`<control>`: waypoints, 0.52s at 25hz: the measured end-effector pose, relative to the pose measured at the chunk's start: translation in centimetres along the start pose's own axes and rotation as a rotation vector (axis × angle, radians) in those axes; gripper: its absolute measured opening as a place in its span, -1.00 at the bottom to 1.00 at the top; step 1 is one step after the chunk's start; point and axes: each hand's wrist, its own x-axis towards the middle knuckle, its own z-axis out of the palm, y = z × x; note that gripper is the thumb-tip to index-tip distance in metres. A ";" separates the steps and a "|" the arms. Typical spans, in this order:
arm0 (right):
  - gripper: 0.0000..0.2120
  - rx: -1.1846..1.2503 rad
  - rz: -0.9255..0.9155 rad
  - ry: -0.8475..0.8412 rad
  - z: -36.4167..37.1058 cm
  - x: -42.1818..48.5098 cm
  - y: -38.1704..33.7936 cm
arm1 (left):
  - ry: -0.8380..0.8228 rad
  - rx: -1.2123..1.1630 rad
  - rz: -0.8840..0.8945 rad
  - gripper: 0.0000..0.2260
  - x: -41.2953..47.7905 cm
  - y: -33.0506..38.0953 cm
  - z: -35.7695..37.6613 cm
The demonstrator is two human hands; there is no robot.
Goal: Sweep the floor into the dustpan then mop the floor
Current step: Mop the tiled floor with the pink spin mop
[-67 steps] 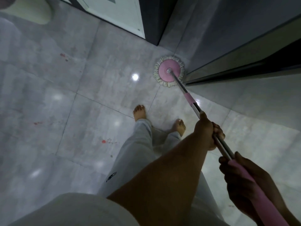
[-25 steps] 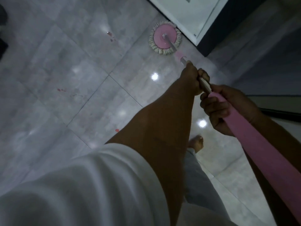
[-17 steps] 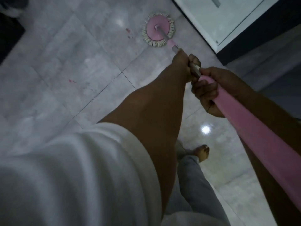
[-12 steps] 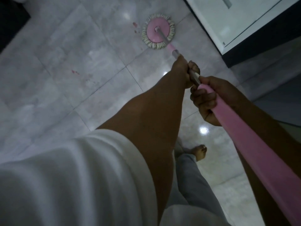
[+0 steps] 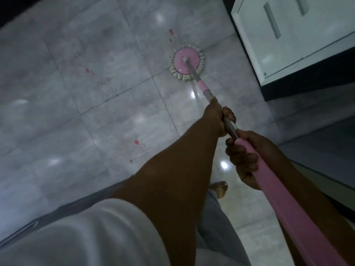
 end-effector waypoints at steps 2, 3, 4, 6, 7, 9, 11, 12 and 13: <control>-0.73 -0.002 0.004 -0.016 0.5 0.8 -1.5 | -0.006 -0.019 0.013 -0.51 0.5 1.5 0.7; -0.74 -0.004 0.003 -0.025 1.0 1.3 -2.4 | -0.008 -0.026 0.023 -0.52 0.9 2.6 1.1; -0.75 -0.015 0.001 -0.030 1.6 1.9 -3.6 | -0.015 -0.042 0.032 -0.52 1.3 3.9 1.6; -0.75 -0.056 -0.004 -0.039 3.4 3.7 -6.0 | -0.023 -0.059 0.072 -0.54 2.0 7.1 2.5; -0.75 -0.068 -0.008 -0.046 4.4 4.8 -7.0 | -0.027 -0.069 0.099 -0.54 2.5 9.0 2.8; -0.73 -0.072 -0.022 -0.064 6.5 7.1 -9.3 | -0.048 -0.095 0.140 -0.52 3.2 13.0 3.4; -0.71 -0.088 -0.028 -0.078 8.6 9.5 -11.6 | -0.047 -0.126 0.157 -0.49 3.9 16.8 3.8; -0.70 -0.101 -0.027 -0.087 9.7 10.7 -12.7 | -0.053 -0.140 0.177 -0.48 4.4 18.8 3.9; -0.70 -0.112 -0.026 -0.098 10.8 11.8 -13.9 | -0.049 -0.181 0.199 -0.47 4.8 20.6 4.1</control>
